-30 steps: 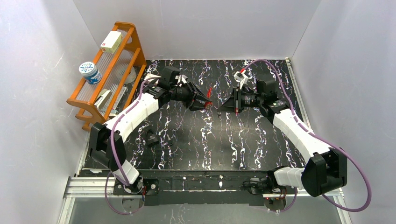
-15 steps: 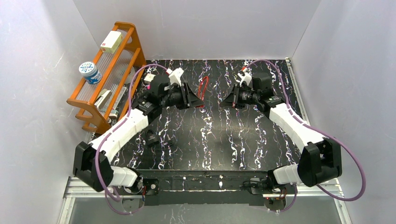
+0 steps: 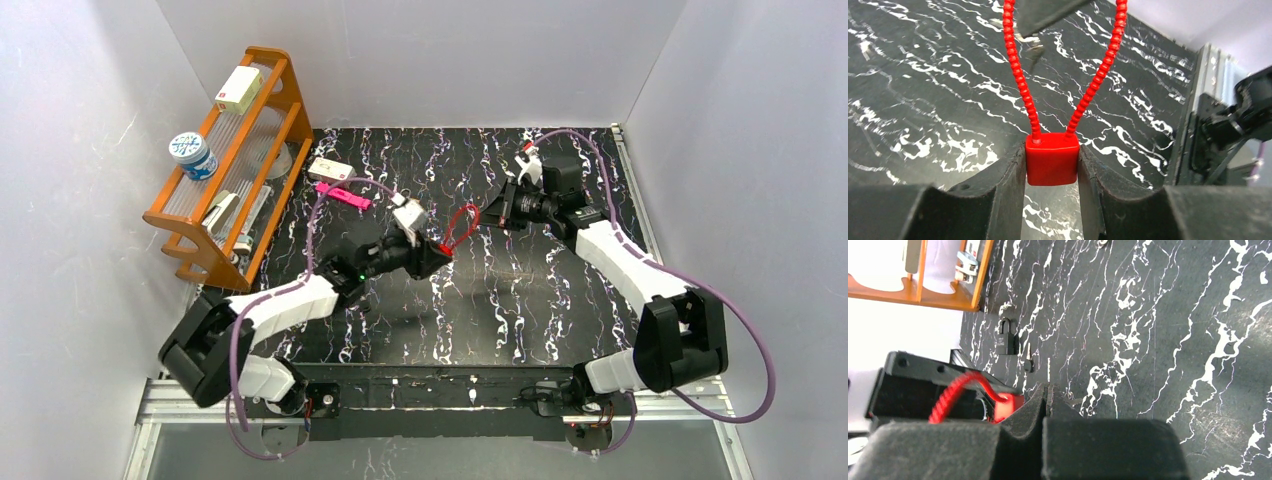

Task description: Unlock with the key

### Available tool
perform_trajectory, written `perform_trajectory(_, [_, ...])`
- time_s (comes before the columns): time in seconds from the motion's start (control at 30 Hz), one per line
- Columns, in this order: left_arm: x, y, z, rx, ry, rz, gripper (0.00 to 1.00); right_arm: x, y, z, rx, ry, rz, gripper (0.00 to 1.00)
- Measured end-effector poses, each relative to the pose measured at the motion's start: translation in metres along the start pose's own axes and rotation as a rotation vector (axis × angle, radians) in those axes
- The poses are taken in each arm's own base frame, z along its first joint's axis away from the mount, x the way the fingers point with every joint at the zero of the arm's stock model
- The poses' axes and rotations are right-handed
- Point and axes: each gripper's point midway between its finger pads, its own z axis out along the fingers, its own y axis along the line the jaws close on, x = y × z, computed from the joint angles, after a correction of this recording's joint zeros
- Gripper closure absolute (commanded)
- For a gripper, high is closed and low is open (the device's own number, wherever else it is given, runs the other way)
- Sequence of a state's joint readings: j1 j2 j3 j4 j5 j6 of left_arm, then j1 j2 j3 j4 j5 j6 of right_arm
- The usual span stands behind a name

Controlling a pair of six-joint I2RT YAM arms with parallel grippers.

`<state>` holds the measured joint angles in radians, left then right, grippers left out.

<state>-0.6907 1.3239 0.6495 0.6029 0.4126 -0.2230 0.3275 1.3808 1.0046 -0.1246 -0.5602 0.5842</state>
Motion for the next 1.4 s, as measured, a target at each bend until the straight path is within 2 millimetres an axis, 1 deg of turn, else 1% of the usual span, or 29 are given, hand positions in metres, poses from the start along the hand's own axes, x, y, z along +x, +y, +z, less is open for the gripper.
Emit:
perform_trajectory(0.03, [0.006, -0.004, 0.008, 0.013, 0.004, 0.040, 0.99, 0.002, -0.003, 0.002, 0.005, 0.007, 0.005, 0.99])
perform_trajectory(0.13, [0.027, -0.008, 0.027, 0.031, 0.027, 0.117, 0.97, 0.006, -0.009, 0.005, 0.012, 0.026, -0.010, 0.99])
perform_trajectory(0.2, [0.045, -0.004, 0.035, 0.028, 0.048, 0.152, 0.91, 0.009, -0.012, 0.006, 0.015, 0.033, -0.039, 0.99])
perform_trajectory(0.27, [0.062, 0.004, 0.041, 0.017, 0.072, 0.185, 0.83, 0.012, -0.016, 0.005, 0.020, 0.040, -0.062, 0.99])
perform_trajectory(0.33, [0.073, 0.009, 0.046, 0.014, 0.090, 0.213, 0.77, 0.020, -0.022, 0.005, 0.029, 0.058, -0.079, 0.99])
perform_trajectory(0.5, [0.090, 0.017, 0.055, 0.015, 0.115, 0.261, 0.72, 0.040, -0.034, 0.002, 0.034, 0.101, -0.089, 0.99])
perform_trajectory(0.63, [0.094, 0.023, 0.067, 0.015, 0.123, 0.297, 0.68, 0.049, -0.041, 0.004, 0.034, 0.131, -0.095, 0.99])
perform_trajectory(0.7, [0.096, 0.026, 0.072, 0.016, 0.125, 0.311, 0.64, 0.053, -0.045, 0.006, 0.037, 0.145, -0.093, 0.99])
perform_trajectory(0.83, [0.103, 0.029, 0.080, 0.019, 0.141, 0.323, 0.59, 0.057, -0.048, 0.007, 0.039, 0.157, -0.093, 0.99])
perform_trajectory(0.87, [0.104, 0.030, 0.081, 0.018, 0.146, 0.324, 0.58, 0.057, -0.049, 0.008, 0.039, 0.159, -0.092, 0.99])
perform_trajectory(0.97, [0.106, 0.032, 0.082, 0.014, 0.152, 0.332, 0.46, 0.057, -0.049, 0.008, 0.040, 0.160, -0.091, 0.99])
perform_trajectory(1.03, [0.107, 0.033, 0.084, 0.006, 0.160, 0.343, 0.43, 0.057, -0.048, 0.008, 0.036, 0.159, -0.092, 0.99])
perform_trajectory(1.23, [0.108, 0.035, 0.088, -0.016, 0.212, 0.405, 0.42, 0.057, -0.046, 0.008, 0.021, 0.162, -0.091, 0.99])
perform_trajectory(1.4, [0.116, 0.037, 0.083, -0.030, 0.252, 0.407, 0.42, 0.058, -0.043, 0.008, 0.011, 0.167, -0.083, 0.99])
